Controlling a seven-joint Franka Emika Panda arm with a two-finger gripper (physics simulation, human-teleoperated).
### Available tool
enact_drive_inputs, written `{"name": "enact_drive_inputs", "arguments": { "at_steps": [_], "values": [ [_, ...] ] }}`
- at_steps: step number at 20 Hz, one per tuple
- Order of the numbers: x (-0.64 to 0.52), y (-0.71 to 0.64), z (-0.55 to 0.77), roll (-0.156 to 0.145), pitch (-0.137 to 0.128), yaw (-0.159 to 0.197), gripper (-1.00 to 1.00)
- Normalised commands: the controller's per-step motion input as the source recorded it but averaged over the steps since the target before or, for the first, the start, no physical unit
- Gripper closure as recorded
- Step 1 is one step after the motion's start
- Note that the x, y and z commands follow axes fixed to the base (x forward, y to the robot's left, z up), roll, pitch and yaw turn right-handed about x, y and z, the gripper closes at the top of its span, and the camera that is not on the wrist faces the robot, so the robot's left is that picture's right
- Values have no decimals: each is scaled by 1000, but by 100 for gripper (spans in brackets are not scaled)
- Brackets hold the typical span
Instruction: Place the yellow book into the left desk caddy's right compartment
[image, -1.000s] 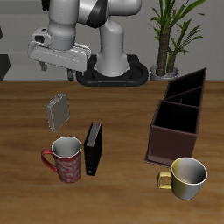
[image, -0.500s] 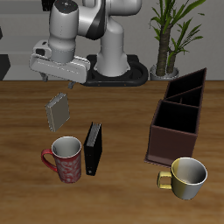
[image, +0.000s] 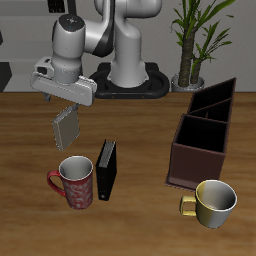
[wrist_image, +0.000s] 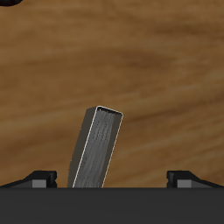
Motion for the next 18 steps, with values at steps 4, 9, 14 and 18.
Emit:
{"name": "enact_drive_inputs", "arguments": {
  "at_steps": [4,9,14,18],
  "values": [
    [32,-67,-235,-13,32,-30,-100],
    [-8,30,-352,19,40,-28,-100],
    [5,-49,-314,6,29,-46,-100],
    [63,-151,-545,25,68,-101,100]
  ]
}}
